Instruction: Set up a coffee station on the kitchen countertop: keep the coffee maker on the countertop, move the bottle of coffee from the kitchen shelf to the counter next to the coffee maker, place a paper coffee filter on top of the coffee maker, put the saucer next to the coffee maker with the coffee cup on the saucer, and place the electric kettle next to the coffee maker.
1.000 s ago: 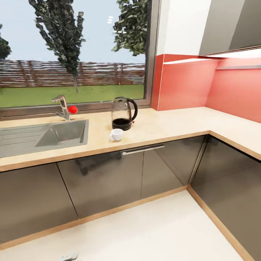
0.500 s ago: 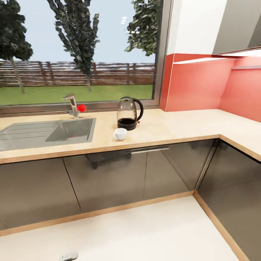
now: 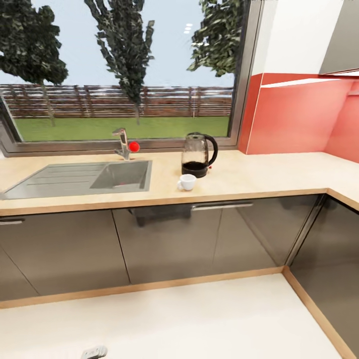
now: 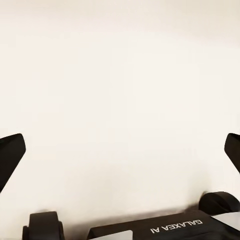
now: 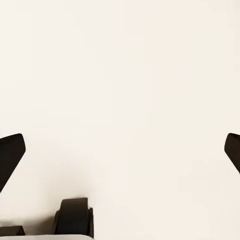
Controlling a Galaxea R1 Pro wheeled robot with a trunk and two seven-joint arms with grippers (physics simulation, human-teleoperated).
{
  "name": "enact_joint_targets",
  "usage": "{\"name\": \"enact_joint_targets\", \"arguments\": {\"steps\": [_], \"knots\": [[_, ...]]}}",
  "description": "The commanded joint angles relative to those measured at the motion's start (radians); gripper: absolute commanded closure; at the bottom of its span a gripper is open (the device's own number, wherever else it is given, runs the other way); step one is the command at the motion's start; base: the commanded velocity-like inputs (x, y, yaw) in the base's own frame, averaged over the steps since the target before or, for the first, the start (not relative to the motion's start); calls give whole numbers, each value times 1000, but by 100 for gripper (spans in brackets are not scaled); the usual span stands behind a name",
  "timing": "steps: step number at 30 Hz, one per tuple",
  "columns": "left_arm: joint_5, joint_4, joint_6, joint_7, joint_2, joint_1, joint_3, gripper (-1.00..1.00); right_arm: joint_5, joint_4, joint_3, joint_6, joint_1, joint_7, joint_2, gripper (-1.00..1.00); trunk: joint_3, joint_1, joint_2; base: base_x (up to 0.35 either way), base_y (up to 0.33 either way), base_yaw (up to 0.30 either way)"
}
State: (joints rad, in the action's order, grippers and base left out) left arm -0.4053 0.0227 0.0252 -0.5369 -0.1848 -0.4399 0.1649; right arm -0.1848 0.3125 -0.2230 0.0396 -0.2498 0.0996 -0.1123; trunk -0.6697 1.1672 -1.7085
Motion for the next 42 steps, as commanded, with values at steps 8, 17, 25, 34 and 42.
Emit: {"name": "enact_joint_targets", "arguments": {"steps": [8,17,25,34,42], "knots": [[-10,0,2,-3,0,0,9,-100,-11,-23,-21,-48,0,7,0,-100,-1,0,0,-45,34,3],[-10,0,3,-3,0,0,9,-100,-12,-24,-21,-52,0,8,0,-100,-1,0,0,-3,-196,0],[-68,2,3,-3,-3,0,5,-100,-16,432,-18,94,4,-109,-4,-100,-1,0,0,0,-12,0],[-86,4,3,-3,-4,0,3,-100,-17,815,-14,270,40,-345,-41,-100,-1,0,0,0,0,0],[-93,4,6,-5,-4,0,-13,-100,-20,1118,25,403,45,-515,-62,-100,-1,0,0,0,0,0]]}}
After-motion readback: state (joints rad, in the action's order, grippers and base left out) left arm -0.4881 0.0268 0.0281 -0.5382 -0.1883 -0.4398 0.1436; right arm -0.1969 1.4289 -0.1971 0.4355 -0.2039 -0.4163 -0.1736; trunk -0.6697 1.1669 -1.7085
